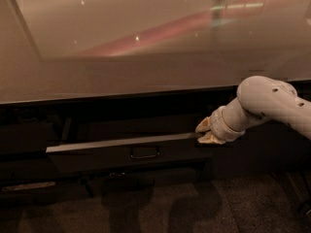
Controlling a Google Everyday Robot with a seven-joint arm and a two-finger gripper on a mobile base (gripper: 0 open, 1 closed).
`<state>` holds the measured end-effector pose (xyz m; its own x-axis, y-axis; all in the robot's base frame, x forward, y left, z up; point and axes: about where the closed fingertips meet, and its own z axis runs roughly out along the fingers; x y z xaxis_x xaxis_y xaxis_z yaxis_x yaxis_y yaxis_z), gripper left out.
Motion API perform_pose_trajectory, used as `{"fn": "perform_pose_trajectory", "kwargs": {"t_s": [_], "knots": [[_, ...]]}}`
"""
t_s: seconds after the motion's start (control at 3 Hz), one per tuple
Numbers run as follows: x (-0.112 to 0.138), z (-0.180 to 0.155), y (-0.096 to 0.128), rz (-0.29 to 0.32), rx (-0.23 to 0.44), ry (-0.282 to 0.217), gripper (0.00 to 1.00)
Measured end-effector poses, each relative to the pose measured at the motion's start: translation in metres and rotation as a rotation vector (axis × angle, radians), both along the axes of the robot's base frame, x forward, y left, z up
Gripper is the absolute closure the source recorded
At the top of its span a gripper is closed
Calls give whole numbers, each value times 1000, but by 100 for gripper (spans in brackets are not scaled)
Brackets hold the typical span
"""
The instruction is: Open top drawer
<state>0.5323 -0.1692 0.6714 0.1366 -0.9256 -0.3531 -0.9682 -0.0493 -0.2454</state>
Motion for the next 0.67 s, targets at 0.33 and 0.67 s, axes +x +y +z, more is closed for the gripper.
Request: {"fn": "perform_pose_trajectory", "kwargs": {"t_s": [0.33,0.67], "knots": [[0,0,0,0,0,0,100],[-2,0,1,2,1,13,100]]}}
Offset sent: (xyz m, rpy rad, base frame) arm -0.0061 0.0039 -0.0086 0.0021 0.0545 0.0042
